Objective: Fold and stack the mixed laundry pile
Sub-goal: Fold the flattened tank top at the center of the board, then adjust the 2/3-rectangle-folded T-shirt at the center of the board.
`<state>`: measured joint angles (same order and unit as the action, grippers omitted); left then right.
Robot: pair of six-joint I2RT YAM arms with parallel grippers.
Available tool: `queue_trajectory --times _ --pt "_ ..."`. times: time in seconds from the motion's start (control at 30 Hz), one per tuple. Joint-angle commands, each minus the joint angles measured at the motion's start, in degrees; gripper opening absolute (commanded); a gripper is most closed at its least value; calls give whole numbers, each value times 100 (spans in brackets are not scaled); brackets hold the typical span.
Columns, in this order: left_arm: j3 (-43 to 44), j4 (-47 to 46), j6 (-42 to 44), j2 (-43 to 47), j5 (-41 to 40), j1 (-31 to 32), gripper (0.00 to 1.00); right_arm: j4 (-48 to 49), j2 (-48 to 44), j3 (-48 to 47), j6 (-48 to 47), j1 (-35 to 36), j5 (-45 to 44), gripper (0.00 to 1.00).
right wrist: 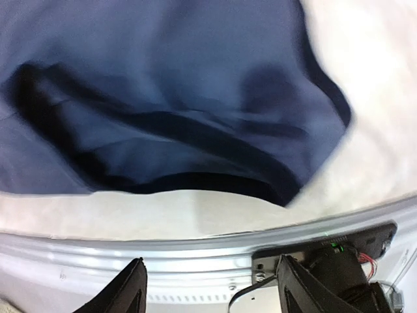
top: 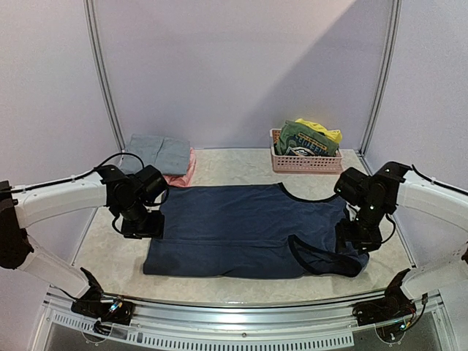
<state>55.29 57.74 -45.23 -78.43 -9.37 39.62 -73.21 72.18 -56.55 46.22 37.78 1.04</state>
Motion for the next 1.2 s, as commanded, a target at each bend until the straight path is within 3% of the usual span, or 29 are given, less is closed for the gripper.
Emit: queue_trajectory --times 0.0,0.13,0.33,0.57,0.87,0.93,1.03,1.17 --pt "-246 -417 78 -75 138 445 62 -277 -466 602 845 -229 -541 66" --pt "-285 -514 32 -178 180 648 60 -29 -678 1122 1086 -655 -399 64" --pt "-351 -577 22 -69 249 679 57 902 -1278 1940 1203 -1797 697 68" --pt "-406 -581 136 -84 282 679 55 1862 -1372 2585 1385 -2225 1363 61" --pt "-612 -726 103 -18 361 679 54 2338 -1365 2772 1350 -2472 1266 42" --pt "-624 -742 118 -14 382 679 53 2344 -1286 2732 1292 -2481 1203 32" --pt "-616 -730 167 -38 357 675 53 2125 -1248 2553 1198 -2511 1100 4" --pt "-652 -671 133 -112 251 649 51 1766 -1223 2127 1053 -2600 995 0"
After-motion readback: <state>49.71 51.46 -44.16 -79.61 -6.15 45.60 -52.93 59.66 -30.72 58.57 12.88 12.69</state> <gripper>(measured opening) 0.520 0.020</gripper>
